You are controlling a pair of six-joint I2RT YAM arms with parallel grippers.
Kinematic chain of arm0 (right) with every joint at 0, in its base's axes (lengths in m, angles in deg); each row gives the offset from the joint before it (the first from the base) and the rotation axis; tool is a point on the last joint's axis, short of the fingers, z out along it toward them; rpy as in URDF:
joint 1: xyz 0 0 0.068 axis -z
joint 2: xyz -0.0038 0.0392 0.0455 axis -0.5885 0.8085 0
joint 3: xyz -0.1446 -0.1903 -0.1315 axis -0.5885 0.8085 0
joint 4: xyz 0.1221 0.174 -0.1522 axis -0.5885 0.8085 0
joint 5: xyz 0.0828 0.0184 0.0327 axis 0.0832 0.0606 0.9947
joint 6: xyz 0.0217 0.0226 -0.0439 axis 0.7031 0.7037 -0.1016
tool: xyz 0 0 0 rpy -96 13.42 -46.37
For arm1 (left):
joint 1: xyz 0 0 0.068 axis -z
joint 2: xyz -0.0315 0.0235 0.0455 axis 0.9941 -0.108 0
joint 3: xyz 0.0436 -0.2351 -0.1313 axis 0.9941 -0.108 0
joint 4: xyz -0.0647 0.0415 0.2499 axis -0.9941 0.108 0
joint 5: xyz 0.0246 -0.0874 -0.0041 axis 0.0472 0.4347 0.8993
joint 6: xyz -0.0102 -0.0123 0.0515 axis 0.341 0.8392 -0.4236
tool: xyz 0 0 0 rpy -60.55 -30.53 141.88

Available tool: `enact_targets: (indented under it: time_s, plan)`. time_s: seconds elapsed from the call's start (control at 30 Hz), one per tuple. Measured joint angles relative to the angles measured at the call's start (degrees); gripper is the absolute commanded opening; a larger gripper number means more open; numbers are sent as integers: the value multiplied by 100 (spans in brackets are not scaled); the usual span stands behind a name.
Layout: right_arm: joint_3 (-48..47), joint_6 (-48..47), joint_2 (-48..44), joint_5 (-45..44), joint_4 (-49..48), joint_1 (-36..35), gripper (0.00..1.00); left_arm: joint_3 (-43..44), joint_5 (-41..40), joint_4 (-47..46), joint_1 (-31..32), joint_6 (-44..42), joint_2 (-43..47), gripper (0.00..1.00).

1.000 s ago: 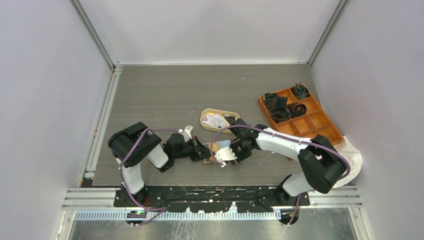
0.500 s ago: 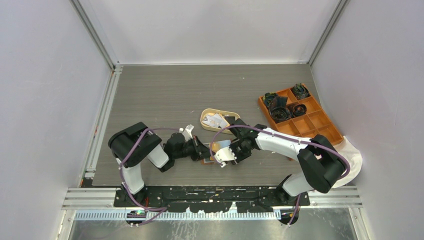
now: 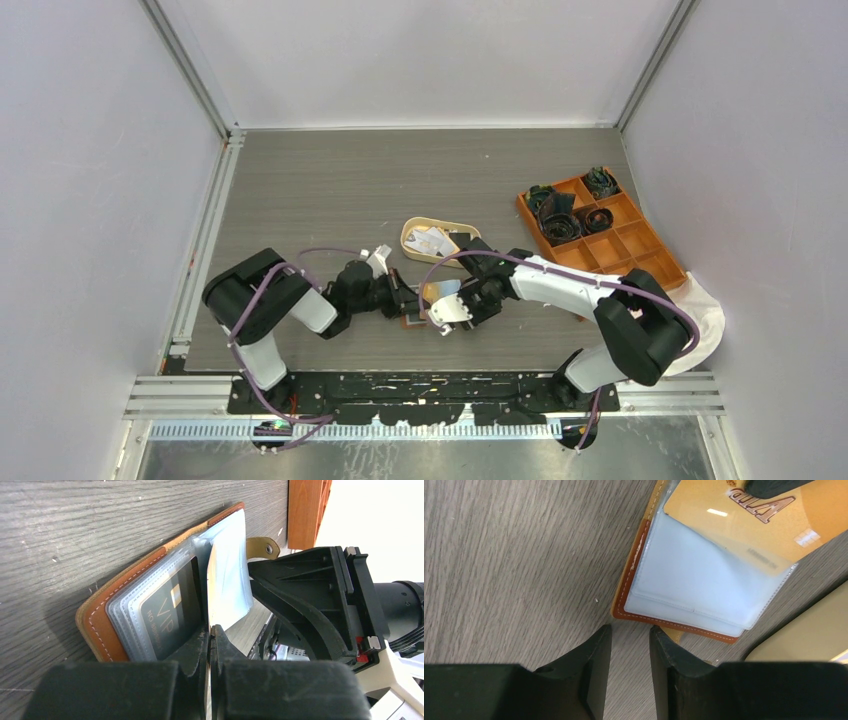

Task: Put the credit cards into the card holder
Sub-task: Insert the credit card into the card holder.

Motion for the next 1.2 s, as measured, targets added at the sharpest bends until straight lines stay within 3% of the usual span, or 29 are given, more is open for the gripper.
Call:
enact_targets:
  time_s: [0.77, 1.2]
  plan:
    - [-28, 0, 37, 35, 17, -28, 39, 555, -17, 1897, -2, -1014, 667, 0]
    - [-50, 2, 59, 44, 37, -59, 38, 579, 205, 2140, -146, -1141, 767, 0]
